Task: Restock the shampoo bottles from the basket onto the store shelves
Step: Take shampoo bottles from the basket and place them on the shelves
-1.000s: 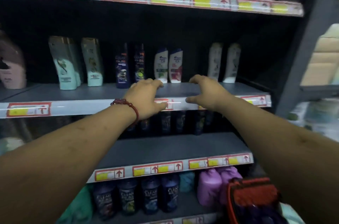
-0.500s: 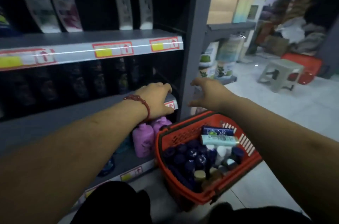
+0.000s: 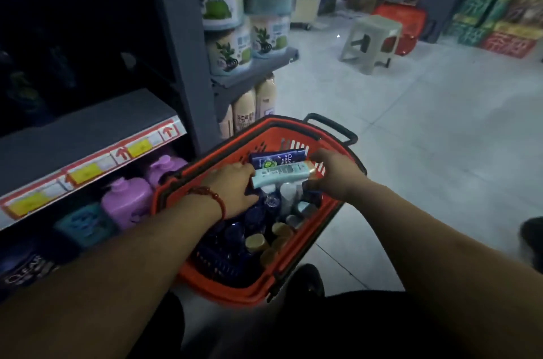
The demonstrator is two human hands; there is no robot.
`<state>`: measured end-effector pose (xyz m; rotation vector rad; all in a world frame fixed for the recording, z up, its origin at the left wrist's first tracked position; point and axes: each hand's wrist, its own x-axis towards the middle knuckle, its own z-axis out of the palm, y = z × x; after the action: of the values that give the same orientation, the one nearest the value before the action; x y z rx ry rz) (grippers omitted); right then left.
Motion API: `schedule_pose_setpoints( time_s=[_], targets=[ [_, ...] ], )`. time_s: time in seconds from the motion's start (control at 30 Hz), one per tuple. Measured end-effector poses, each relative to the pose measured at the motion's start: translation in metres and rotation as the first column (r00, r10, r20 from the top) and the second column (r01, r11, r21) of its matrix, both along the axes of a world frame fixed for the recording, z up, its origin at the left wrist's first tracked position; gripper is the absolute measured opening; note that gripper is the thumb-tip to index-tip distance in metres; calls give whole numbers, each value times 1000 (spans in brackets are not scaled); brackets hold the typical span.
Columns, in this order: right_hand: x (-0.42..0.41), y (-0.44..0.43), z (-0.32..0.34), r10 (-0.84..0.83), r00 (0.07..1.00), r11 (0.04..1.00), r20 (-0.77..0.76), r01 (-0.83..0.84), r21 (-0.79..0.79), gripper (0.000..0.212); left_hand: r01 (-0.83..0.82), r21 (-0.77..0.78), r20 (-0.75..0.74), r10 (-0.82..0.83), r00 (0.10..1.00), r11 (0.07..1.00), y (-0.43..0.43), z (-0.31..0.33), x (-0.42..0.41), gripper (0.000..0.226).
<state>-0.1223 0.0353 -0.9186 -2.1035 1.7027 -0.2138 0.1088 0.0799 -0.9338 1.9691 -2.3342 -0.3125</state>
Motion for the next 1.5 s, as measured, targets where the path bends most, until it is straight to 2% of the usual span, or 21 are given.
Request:
schedule_pose_setpoints(
  time_s=[0.2, 0.3, 0.43, 0.63, 0.8, 0.87, 0.93, 1.0, 1.07, 1.2, 1.27, 1.33, 1.43, 1.5],
  targets=[
    [-9, -18, -39, -65, 997, 991, -42, 69, 115, 60, -10, 51, -44, 12, 999, 999, -29, -39, -5, 49],
    [-4, -31, -54, -36, 991, 979, -129, 61, 195, 57, 17, 67, 46, -20, 999, 998, -42, -57, -5, 43],
    [3, -48, -67, -1, 983, 965, -184, 49, 258, 59, 33, 49, 50, -35, 998, 998, -66, -69, -15, 40],
    [1, -68, -85, 61, 945, 960, -323, 33, 278, 46, 37, 64, 73, -41, 996, 997, -125, -88, -20, 46],
    [3, -77, -103, 68, 915, 969, -398, 34, 245, 42, -35, 112, 1, 35, 999, 993, -167, -111, -25, 49],
    [3, -80, -108, 50, 921, 969, -387, 49, 243, 39, -42, 123, -7, 43, 999, 992, -176, -118, -28, 49],
    [4, -83, -108, 2, 945, 969, -328, 79, 234, 37, -37, 100, 46, 32, 998, 994, -180, -122, -29, 47],
    [2, -88, -105, -106, 977, 967, -185, 145, 209, 34, -33, 138, 120, 16, 993, 990, -182, -120, -30, 46],
    [1, -90, -102, -250, 968, 953, 22, 242, 184, 29, -52, 227, 142, 20, 990, 973, -179, -119, -30, 53],
    [2, -87, -91, -436, 819, 898, 373, 369, 240, 29, -168, 325, 97, 144, 985, 931, -164, -120, -23, 67],
    [8, -86, -83, -495, 680, 869, 541, 395, 298, 29, -198, 356, 0, 212, 977, 913, -153, -111, -13, 65],
    [14, -84, -74, -516, 526, 853, 676, 390, 348, 27, -185, 369, -155, 257, 954, 911, -141, -100, -2, 51],
    [29, -75, -55, -518, 304, 844, 800, 333, 420, 27, -190, 364, -361, 327, 874, 912, -118, -77, 15, 41],
    [39, -67, -42, -542, 183, 829, 820, 279, 485, 32, -189, 397, -533, 393, 749, 898, -99, -55, 22, 31]
  ],
)
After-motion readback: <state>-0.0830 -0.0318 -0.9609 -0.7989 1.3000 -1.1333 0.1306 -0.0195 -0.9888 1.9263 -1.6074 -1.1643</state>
